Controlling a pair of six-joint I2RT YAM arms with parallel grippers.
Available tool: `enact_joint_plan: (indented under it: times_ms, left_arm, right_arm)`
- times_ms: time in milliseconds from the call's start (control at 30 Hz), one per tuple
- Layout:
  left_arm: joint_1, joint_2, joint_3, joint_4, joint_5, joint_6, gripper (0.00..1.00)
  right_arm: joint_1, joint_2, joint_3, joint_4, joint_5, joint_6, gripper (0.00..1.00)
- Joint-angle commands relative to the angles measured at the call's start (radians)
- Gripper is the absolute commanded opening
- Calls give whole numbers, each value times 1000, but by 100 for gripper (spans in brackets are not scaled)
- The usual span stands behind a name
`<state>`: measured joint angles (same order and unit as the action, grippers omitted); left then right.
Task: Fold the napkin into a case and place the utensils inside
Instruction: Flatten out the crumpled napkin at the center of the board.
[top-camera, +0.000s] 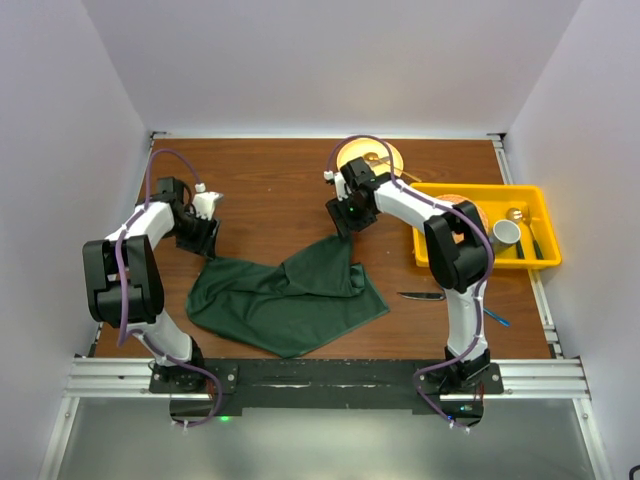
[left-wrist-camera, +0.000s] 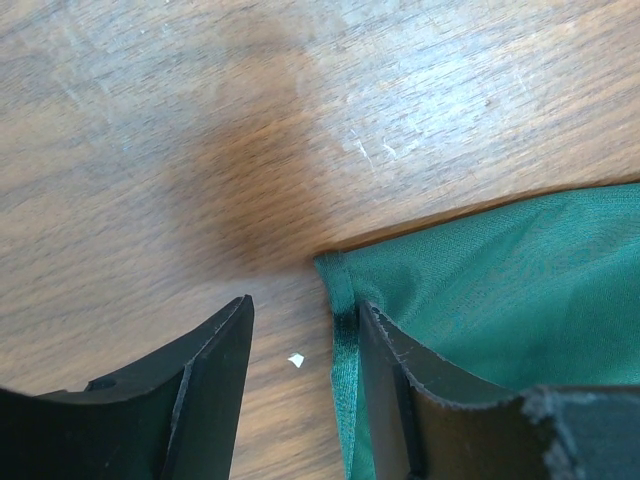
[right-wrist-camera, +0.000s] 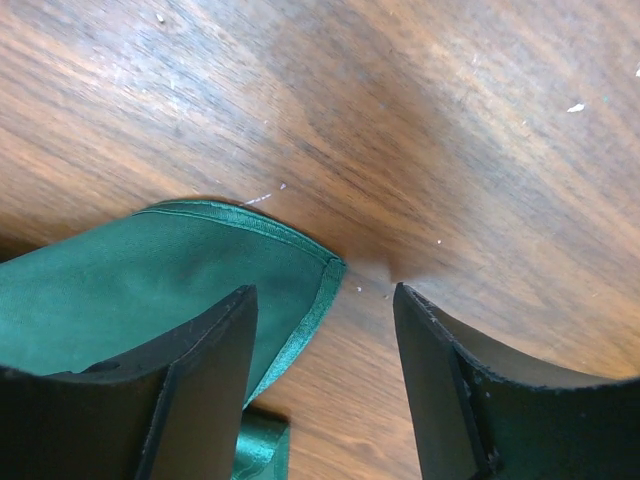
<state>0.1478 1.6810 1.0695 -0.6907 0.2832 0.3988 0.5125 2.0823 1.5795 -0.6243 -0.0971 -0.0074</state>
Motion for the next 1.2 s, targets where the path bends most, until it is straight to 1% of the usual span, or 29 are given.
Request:
enact_joint_plan:
  times_ms: [0,100,133,167,200,233,267,333,367,400,433,467,500,533,567,667,700,767,800,833,867,900,933,1000,1033,1067,1100,1133,1167]
  left_arm:
    - [-1,-9,-2,34,4,-15,51]
    - [-1,-12,-5,37,5,-20,51]
    - [-1,-10,-5,39,5,-21,51]
    - [-1,-10,-5,42,5,-21,51]
    - [-2,-9,-6,42,5,-20,51]
    - [-1,-9,-8,45,5,-21,50]
    - [-2,-9,-9,43,5,-17,49]
    - [-2,0,-17,49,17,-14,44]
    - [-2,5,-19,49,23,-12,40]
    - [-1,14,-16,49,40,-9,31]
    - [-1,19,-8,43,50,-8,24]
    - [-1,20,21,36,83,-5,4]
    - [1,17,41,28,106,-3,0]
    - [15,-16,61,19,138,-2,0]
    - [22,-42,98,16,208,2,0]
    - [27,-176,142,5,275,43,0]
    - [27,-249,144,0,286,95,0]
    - [29,-328,121,-41,318,161,0]
    - [30,-401,104,-61,324,245,0]
    - [30,-434,84,-125,329,294,0]
    - [30,-463,34,-165,318,348,0]
    - [30,-502,5,-203,301,453,0]
    - [32,-514,-26,-281,277,506,0]
    - [32,-527,-130,-342,171,625,0]
    - [33,-527,-205,-357,130,650,0]
    - [35,-523,-235,-359,60,667,0]
    - [38,-517,-261,-349,32,689,0]
    - [41,-509,-294,-336,5,684,4]
    - [44,-504,-299,-314,-27,667,13]
  right_arm:
    - [38,4,-22,41,20,30,60]
    - [69,19,-53,69,51,29,58]
    - [73,25,-56,74,54,32,54]
    - [78,35,-56,74,68,32,47]
    - [87,39,-58,72,76,35,44]
    - [92,48,-61,78,82,34,37]
    - [92,53,-61,77,89,34,21]
    - [90,58,-46,57,94,29,5]
    - [89,55,-39,49,96,24,0]
    - [87,45,-30,44,96,14,0]
    - [84,21,-29,44,96,12,0]
    - [81,6,-27,46,96,14,0]
    - [71,-10,-18,44,111,-27,0]
    - [64,-24,-13,41,100,-35,0]
    - [55,-56,-9,40,102,-45,0]
    - [28,-122,1,25,100,-78,0]
    - [18,-142,4,18,100,-101,0]
    - [6,-192,4,6,100,-127,0]
    - [3,-208,-3,-8,79,-150,0]
    - [1,-221,-9,-15,71,-164,0]
    - [3,-237,-18,-24,53,-177,0]
    - [3,-260,-42,-40,48,-198,0]
    - [3,-272,-59,-49,40,-210,0]
    - [3,-289,-113,-81,19,-238,0]
    - [1,-294,-133,-87,13,-243,0]
    - [3,-294,-153,-97,-9,-246,0]
    - [3,-298,-192,-109,-18,-249,0]
    - [4,-298,-213,-114,-27,-249,0]
    - [9,-297,-242,-115,-32,-247,0]
